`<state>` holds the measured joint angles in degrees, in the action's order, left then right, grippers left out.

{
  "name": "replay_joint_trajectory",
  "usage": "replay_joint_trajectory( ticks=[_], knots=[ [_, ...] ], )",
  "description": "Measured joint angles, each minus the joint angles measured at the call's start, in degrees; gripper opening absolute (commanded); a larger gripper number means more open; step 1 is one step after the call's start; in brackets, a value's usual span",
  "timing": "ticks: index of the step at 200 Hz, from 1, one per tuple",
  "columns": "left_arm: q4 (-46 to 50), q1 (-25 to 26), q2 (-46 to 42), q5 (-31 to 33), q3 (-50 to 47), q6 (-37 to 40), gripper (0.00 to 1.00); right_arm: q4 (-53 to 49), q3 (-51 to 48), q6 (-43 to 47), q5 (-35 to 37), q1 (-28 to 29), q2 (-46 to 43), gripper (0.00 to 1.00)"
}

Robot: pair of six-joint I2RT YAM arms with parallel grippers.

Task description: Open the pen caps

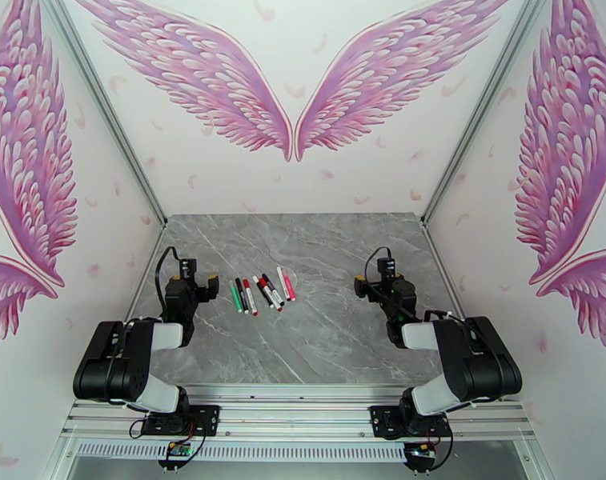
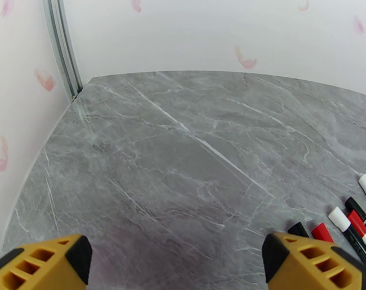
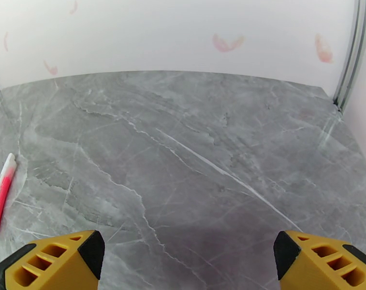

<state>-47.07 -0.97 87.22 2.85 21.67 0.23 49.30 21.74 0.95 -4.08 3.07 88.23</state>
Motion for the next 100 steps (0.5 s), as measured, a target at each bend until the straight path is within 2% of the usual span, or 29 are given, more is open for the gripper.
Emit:
replay_joint_trajectory(
  ticks=[100],
  knots=[
    [-1.88, 0.74, 0.00, 0.07, -0.04, 0.37, 0.99, 3.58, -1.31, -0.04, -0.02, -0.02, 0.00, 0.99]
  ],
)
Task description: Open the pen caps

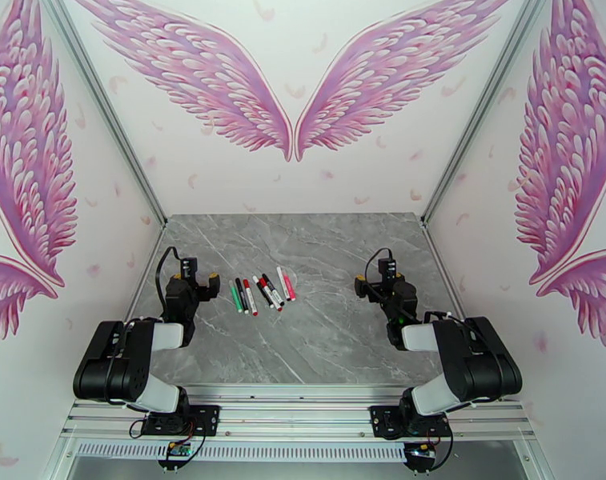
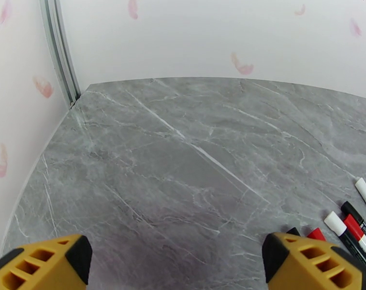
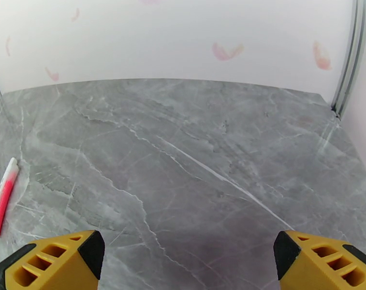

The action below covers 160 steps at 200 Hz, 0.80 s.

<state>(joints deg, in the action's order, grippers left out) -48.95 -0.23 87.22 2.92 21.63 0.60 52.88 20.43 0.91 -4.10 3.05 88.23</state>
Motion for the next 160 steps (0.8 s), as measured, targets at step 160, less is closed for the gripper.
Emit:
replay_joint_trajectory(
  ticks=[160],
  knots=[
    [43.47, 13.77, -19.34, 6.10, 19.80, -8.17, 0.99, -38.95, 14.67, -9.51, 0.61, 0.00, -24.39, 0.99]
  ],
)
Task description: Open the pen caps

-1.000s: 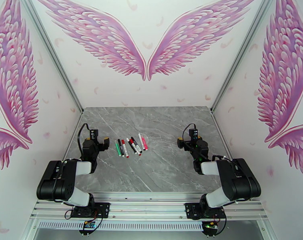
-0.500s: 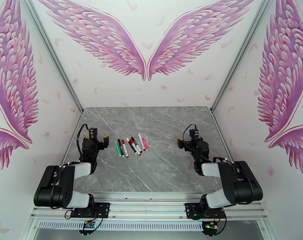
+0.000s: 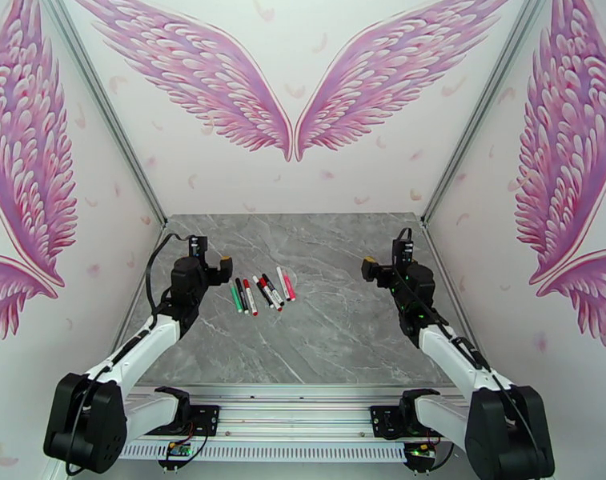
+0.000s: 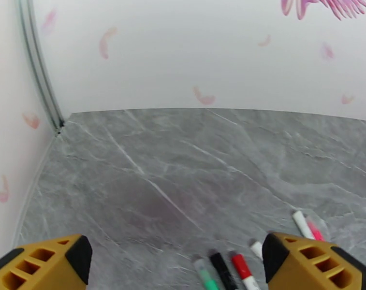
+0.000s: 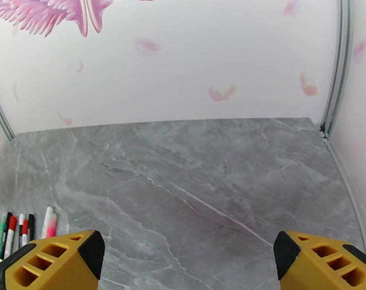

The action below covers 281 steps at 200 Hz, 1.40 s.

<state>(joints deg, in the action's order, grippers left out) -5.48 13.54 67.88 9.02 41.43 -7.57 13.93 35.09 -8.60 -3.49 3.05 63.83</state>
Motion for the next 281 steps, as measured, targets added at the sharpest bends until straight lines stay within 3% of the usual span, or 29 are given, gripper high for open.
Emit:
replay_joint_trajectory(
  ticks=[28, 82, 139, 192, 239, 281],
  knots=[
    [8.57, 2.10, -0.92, -2.69, 3.85, -4.79, 0.99, -10.36, 4.72, -6.47, -1.66, 0.00, -1.25, 0.99],
    [20.41, 3.28, -5.84, -5.16, 3.37, -14.93, 0.99, -21.64, 4.92, -13.51, -7.39, 1.01, -6.47, 0.99],
    [27.67, 3.28, -4.50, -8.20, 1.62, -23.47, 0.97, -28.09, 4.79, -16.13, -8.76, 7.85, -11.21, 0.99],
    [32.35, 3.21, 5.49, -9.62, 1.73, -26.91, 0.75, -29.66, 3.23, -17.59, -6.08, 17.84, -10.99, 0.99],
    [37.22, 3.21, 16.57, -9.64, 9.31, -25.75, 0.56, -29.57, 2.29, -18.86, -3.80, 25.38, -8.15, 0.99],
    [38.97, 3.21, 22.14, -9.01, 12.52, -25.22, 0.50, -28.61, 2.05, -20.13, -1.84, 29.27, -5.99, 0.99]
  ],
)
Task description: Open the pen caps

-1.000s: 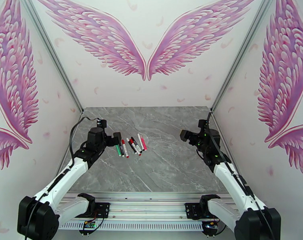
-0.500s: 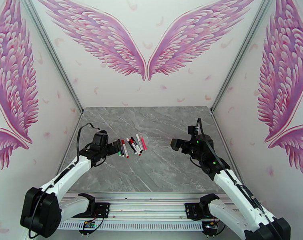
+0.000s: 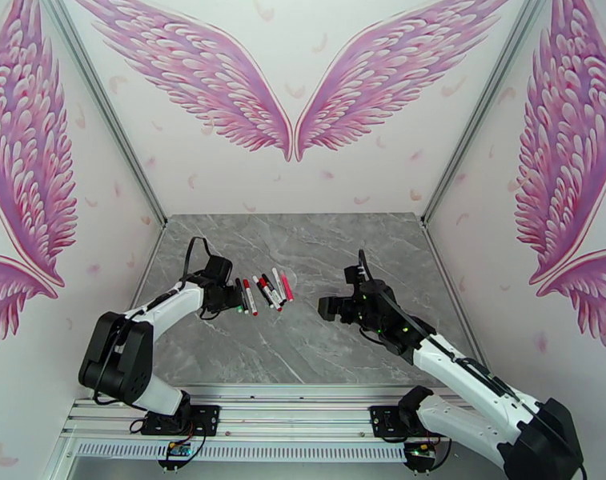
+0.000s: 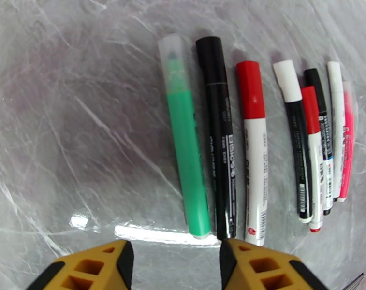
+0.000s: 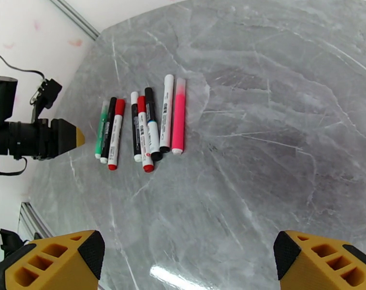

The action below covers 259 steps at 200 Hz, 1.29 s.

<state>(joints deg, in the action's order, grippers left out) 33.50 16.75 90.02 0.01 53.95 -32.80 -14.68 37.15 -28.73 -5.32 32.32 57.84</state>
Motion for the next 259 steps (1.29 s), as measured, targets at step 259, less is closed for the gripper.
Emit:
replay_joint_trajectory(
  ticks=[259],
  knots=[
    [0.92, -1.16, 11.80, 1.44, 6.84, 2.62, 0.40, 1.60, 0.76, -0.85, 2.32, 1.14, 6.97, 0.99]
  ],
)
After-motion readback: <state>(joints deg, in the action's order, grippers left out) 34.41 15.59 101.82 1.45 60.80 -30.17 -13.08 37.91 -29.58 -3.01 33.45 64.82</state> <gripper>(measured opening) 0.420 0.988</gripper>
